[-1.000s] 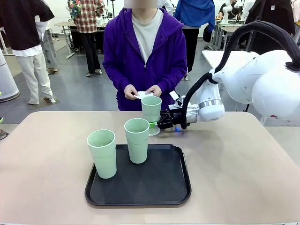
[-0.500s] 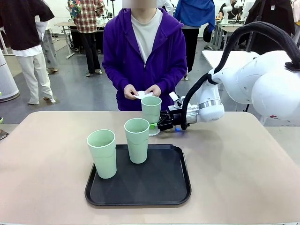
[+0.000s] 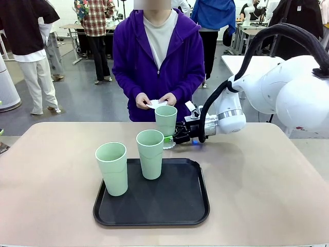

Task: Place coasters on the table and set cups on them.
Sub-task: Pick up one Reusable plastic cup and place it on a coaster set by the human.

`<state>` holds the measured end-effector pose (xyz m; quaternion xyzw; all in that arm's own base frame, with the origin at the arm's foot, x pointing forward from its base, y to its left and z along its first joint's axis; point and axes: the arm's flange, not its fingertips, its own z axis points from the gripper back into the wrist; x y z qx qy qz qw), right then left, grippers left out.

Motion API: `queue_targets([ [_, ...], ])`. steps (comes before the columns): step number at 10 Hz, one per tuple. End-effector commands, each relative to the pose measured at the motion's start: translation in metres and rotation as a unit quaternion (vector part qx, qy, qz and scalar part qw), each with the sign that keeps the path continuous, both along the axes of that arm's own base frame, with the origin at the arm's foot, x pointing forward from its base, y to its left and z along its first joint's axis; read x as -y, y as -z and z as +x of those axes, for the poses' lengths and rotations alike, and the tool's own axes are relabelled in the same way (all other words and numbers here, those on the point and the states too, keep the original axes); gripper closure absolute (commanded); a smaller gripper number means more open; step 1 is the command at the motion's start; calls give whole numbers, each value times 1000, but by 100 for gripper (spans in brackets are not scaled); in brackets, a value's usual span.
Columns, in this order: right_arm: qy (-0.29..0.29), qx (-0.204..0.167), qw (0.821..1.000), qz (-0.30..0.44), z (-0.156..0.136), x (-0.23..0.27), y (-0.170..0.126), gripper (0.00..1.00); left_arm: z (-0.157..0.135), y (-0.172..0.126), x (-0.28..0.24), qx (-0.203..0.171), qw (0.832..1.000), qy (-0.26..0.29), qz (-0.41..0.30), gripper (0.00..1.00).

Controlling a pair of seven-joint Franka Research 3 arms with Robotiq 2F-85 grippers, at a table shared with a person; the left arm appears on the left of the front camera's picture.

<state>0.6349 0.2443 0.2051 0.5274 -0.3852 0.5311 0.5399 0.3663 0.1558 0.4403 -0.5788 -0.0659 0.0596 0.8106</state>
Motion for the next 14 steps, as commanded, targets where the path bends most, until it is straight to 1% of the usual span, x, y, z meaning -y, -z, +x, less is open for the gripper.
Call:
queue_targets([
  [1,-10,1,1000,-17,8,0,-3,0,0,-2,0,4,1000,-1,-5,0],
  [7,-6,10,997,-74,5,10,-14,0,0,-2,0,4,1000,-1,-5,0],
  [11,0,0,994,-108,-1,25,-25,0,0,-2,0,4,1000,-1,-5,0],
  [14,13,-5,991,-130,-7,43,-43,0,0,-2,0,4,1000,-1,-5,0],
])
